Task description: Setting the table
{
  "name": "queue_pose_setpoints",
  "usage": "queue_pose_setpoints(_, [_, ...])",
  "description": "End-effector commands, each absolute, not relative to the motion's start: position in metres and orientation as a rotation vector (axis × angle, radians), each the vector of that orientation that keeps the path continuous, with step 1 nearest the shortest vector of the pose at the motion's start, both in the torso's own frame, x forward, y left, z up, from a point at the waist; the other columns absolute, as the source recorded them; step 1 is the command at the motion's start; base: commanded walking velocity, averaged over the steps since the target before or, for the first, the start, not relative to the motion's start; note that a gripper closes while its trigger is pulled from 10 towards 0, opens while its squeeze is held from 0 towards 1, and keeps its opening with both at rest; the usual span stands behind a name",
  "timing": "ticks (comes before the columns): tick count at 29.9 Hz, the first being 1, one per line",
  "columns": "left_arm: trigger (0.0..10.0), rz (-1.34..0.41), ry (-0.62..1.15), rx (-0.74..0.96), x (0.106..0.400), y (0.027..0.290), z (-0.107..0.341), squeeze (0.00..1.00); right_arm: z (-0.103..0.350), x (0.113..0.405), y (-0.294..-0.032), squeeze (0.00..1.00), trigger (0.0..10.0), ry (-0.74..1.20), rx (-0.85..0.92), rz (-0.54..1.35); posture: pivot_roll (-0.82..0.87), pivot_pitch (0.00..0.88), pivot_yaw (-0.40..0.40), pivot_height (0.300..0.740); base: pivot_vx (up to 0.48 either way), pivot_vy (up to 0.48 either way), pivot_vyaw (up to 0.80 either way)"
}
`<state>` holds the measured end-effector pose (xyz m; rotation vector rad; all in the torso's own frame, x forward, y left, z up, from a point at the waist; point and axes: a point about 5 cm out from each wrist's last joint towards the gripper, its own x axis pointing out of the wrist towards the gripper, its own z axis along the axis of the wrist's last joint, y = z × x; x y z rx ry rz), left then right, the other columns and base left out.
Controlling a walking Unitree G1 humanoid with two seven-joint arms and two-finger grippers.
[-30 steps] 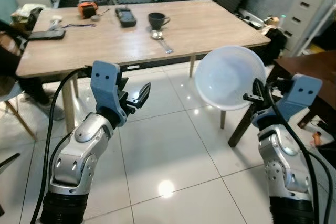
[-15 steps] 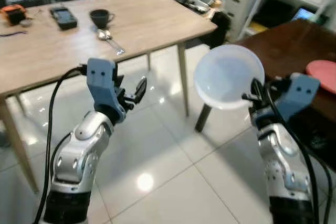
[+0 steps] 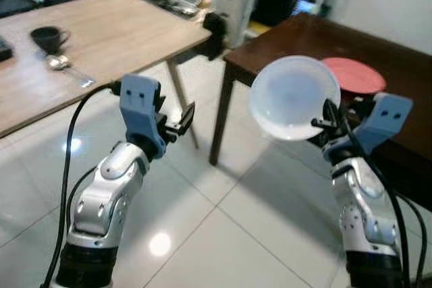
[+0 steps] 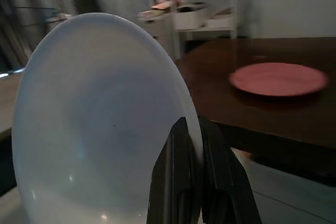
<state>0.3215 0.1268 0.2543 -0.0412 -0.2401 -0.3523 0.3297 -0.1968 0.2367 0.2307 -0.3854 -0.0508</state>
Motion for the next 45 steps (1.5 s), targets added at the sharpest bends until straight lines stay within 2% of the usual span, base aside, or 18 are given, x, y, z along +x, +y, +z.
queue_pose_setpoints(1, [10.0,-0.351,-0.223,-0.051,0.321,0.127,0.251,0.00,0.234,0.328,-0.199,0.00,10.0,-0.380,0.236,-0.062,0.01,0.120,0.026,0.740,0.000,0.000,-0.79])
queue_pose_setpoints(19, [10.0,-0.297,-0.201,0.020,0.322,0.138,0.245,0.00,0.230,0.326,-0.196,0.00,10.0,-0.371,0.245,-0.068,0.02,0.137,0.033,0.740,0.000,0.000,-0.79])
queue_pose_setpoints(33, [10.0,-0.267,-0.197,0.019,0.326,0.143,0.245,0.00,0.232,0.325,-0.193,0.00,10.0,-0.384,0.250,-0.054,0.02,0.143,0.029,0.740,0.447,0.000,0.00])
queue_pose_setpoints(45, [10.0,-0.282,-0.198,0.020,0.325,0.140,0.244,0.00,0.232,0.325,-0.195,0.00,10.0,-0.378,0.258,-0.064,0.02,0.144,0.029,0.740,0.456,0.000,-0.76])
